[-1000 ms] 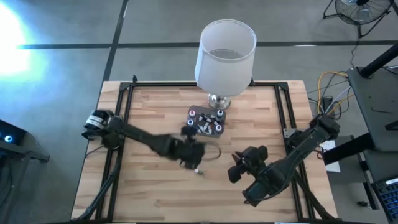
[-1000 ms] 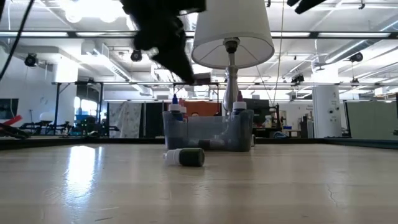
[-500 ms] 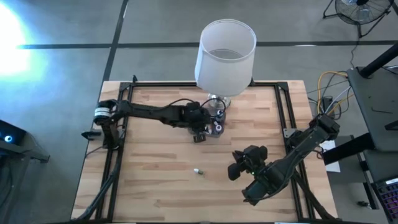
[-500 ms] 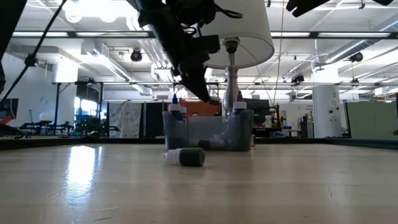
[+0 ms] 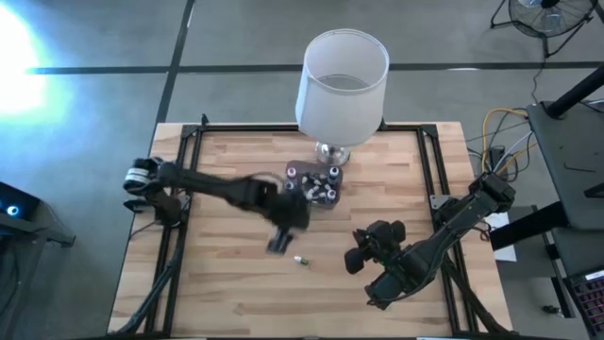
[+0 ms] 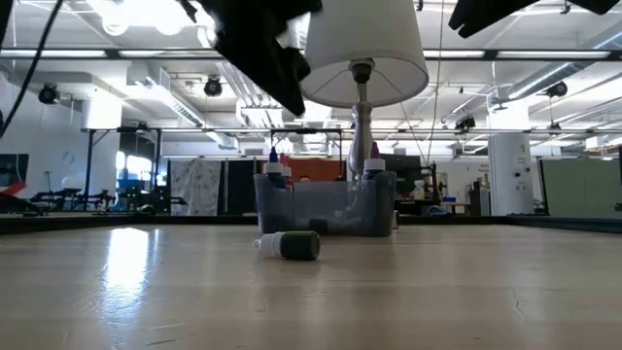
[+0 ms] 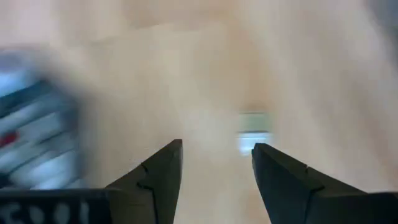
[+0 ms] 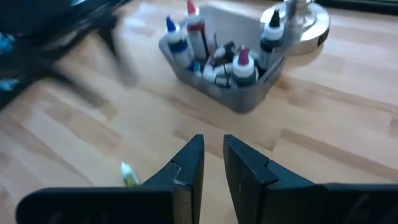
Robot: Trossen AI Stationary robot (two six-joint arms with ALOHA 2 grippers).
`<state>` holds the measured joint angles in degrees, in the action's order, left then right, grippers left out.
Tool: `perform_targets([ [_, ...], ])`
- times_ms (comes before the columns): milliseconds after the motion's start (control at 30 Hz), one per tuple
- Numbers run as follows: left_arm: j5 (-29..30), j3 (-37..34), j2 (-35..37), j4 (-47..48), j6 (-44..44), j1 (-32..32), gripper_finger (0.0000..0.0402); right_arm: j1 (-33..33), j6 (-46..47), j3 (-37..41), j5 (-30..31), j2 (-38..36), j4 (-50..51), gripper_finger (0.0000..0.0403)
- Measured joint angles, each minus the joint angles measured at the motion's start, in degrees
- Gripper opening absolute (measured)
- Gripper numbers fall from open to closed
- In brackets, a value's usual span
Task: Pick & Place food coloring
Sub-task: Put the small green food coloring bottle into the black bin
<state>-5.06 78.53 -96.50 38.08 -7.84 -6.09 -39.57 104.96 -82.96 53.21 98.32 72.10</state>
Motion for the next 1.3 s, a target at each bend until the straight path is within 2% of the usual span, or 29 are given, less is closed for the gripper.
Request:
perform_targets([
  [33,-3.31,-0.83,0.23,-0.97,-1.45,-1.57,0.0171,0.0,-0.96,0.02,-0.98,0.0,-0.36,0.0056],
  [100,-5.42,-3.48,0.22,-3.97,-2.92,-4.63,0.0171,0.0,-2.78,0.13,-2.66,0.02,-0.86,0.0056],
  [233,-5.36,-9.22,-0.68,-13.94,-2.68,-8.97,0.0172,-0.02,-3.16,0.57,-4.23,0.02,-1.16,0.0057],
  [433,-2.0,-13.27,-2.19,-21.62,-1.91,-12.52,0.0172,-0.02,-3.98,0.95,-8.61,0.02,-2.78,0.0057],
  [600,3.57,-13.54,-4.55,-23.05,3.98,-11.98,0.0172,-0.02,-6.04,1.21,-11.35,0.02,-5.63,0.0057],
  [767,1.94,-13.23,-7.43,-24.08,10.19,-11.5,0.0172,-0.02,-5.7,1.46,-11.8,0.02,-5.78,0.0057],
  [1300,2.83,-13.34,-12.31,-25.31,9.15,-9.85,0.0172,0.02,-3.93,3.08,-13.4,0.02,-6.35,0.0057],
])
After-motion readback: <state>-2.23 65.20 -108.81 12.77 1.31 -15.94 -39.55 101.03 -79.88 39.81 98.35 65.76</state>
